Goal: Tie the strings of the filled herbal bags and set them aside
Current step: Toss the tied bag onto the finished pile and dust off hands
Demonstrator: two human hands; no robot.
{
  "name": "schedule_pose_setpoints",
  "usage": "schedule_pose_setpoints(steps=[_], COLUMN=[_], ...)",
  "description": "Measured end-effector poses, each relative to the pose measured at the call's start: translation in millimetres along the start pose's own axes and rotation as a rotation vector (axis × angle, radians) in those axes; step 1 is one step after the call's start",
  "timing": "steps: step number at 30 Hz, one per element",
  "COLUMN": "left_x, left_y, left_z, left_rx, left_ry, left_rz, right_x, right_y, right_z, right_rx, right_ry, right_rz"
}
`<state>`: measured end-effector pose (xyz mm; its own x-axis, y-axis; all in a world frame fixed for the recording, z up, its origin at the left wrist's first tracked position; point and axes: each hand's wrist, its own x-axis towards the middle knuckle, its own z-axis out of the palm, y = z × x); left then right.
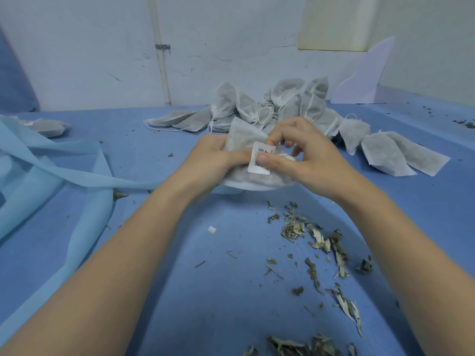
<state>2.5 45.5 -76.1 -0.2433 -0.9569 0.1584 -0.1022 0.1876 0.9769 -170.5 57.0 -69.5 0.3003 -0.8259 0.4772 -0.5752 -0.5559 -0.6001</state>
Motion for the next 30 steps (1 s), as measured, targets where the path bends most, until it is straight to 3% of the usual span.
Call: schedule_pose_setpoints(steps=[5,10,15,22,26,28,30], left_x=[0.9,-1.4,0.0,-0.8,0.1,1.3,1.5], left_y=[-2.9,-3.9,-2.8,-5.8,-2.6,-1.2,-1.0], left_z=[0.3,-2.4,5.4,18.0,23.4,24.6,23.1], left_rx=[-0.218,-0.154,-0.048,-0.019,-0.123,-0.189,-0.22], left_ry=[-0.112,-0.166,-0.018,0.045,0.105,0.226,0.368], left_rz=[-0.034,0.002,0.02,0.031,-0.063,-0.131,-0.172], right_x=[1.6,0.9,2.6,6.4,3.7,0.7,-1.7], right_y=[4.2,4.3,5.8,11.6,14.2,11.7,9.7], right_z=[0.9,2.4,8.6,20.0,21.0,19.7,22.3], right_rx=[0.138,0.378,0.49,0.431,0.399,0.507,0.558], right_ry=[0.023,0.056,0.131,0.406,0.268,0.136,0.116], right_rz=[0.071,0.166,0.22,0.228,0.237,0.257,0.298])
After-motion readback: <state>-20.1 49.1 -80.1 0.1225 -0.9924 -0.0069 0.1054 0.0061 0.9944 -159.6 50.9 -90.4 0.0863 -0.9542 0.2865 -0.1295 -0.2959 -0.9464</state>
